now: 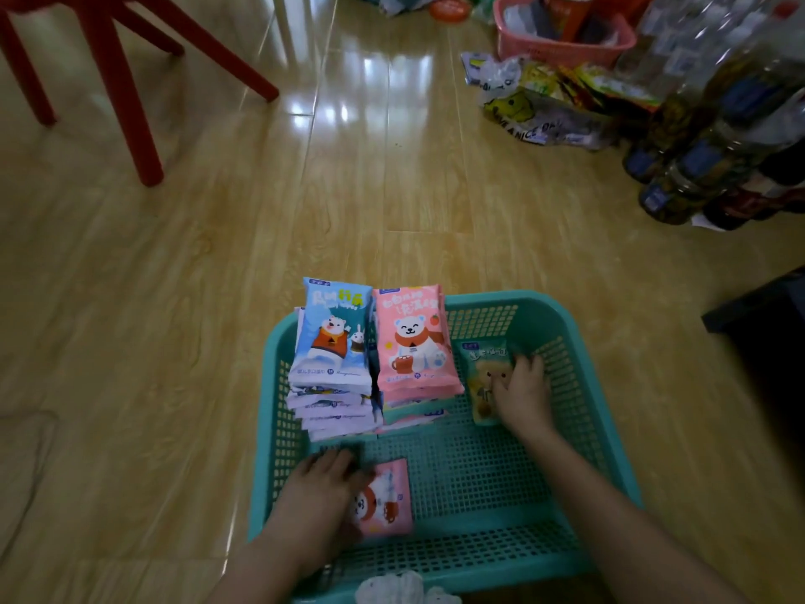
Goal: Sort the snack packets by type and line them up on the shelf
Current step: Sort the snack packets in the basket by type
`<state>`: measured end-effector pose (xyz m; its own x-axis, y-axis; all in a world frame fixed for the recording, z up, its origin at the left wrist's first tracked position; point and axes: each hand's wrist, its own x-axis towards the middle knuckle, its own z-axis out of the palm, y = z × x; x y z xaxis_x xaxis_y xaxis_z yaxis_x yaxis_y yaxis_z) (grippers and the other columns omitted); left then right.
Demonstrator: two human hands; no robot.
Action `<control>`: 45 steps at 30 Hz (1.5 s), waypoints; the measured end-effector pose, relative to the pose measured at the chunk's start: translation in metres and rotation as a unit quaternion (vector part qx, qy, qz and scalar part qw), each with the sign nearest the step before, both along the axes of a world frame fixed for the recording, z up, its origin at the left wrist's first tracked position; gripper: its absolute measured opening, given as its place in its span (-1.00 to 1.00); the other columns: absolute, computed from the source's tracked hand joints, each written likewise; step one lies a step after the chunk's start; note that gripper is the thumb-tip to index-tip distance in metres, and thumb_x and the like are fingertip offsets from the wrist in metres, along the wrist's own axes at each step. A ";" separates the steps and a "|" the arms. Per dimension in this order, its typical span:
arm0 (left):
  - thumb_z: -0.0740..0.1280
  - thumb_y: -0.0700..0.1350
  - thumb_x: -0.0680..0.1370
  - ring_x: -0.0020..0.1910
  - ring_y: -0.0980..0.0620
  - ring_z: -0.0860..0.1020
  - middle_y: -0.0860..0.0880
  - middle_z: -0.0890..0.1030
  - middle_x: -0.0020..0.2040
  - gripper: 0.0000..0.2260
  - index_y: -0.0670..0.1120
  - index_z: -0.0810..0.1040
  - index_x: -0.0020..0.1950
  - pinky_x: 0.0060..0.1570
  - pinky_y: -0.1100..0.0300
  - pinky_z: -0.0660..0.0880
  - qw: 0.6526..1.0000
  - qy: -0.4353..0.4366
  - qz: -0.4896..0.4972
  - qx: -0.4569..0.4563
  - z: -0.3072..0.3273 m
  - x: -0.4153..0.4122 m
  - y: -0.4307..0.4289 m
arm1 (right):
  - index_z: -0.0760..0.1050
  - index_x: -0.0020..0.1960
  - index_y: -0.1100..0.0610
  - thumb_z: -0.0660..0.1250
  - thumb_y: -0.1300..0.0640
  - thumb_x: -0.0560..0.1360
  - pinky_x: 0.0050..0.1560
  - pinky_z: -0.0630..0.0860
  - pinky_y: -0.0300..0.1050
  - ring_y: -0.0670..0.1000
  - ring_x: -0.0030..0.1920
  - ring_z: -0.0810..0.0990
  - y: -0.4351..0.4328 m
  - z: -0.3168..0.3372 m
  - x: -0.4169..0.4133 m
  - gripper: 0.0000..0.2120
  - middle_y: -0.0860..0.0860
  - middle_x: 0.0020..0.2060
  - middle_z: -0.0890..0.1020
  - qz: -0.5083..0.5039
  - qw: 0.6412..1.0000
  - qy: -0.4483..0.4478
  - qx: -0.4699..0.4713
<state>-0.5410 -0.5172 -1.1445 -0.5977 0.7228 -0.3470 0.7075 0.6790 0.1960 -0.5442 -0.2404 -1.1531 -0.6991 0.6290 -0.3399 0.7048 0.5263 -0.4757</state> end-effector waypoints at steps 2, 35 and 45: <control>0.28 0.33 0.17 -0.37 0.16 0.58 0.16 0.56 -0.30 -0.67 0.12 0.58 -0.30 -0.47 0.31 0.45 0.998 0.038 0.032 0.041 0.025 -0.003 -0.002 | 0.29 0.39 0.26 0.17 0.17 0.58 0.32 0.28 -0.07 0.13 0.35 0.32 -0.006 0.018 -0.003 -0.60 0.15 0.38 0.29 0.000 0.997 0.071 -0.019; 0.43 -0.04 0.42 -0.14 -0.13 0.60 -0.08 0.65 -0.17 -0.81 -0.08 0.53 -0.06 -0.12 -0.01 0.52 0.869 -0.091 0.408 0.263 0.097 -0.122 0.043 | 0.38 0.17 0.13 0.34 -0.04 0.47 0.06 0.56 0.16 0.08 0.01 0.62 -0.042 0.104 -0.041 -0.63 0.05 0.03 0.61 0.146 0.973 0.083 -0.157; 0.34 -0.20 0.50 -0.51 0.27 0.51 0.07 0.63 -0.31 -0.91 -0.01 0.52 -0.09 -0.50 0.37 0.43 0.683 -0.229 0.494 0.487 0.103 -0.067 -0.033 | 0.37 0.15 -0.15 0.40 -0.03 0.43 -0.09 0.57 -0.10 -0.11 -0.19 0.62 -0.082 0.103 0.028 -0.65 -0.05 -0.02 0.63 0.454 0.874 -0.042 -0.168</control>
<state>-0.6079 -0.5504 -1.0414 -0.9505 0.0673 -0.3033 -0.2885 0.1716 0.9420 -0.5167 -0.3225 -1.0505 -0.8220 -0.3170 -0.4731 0.1096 0.7272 -0.6777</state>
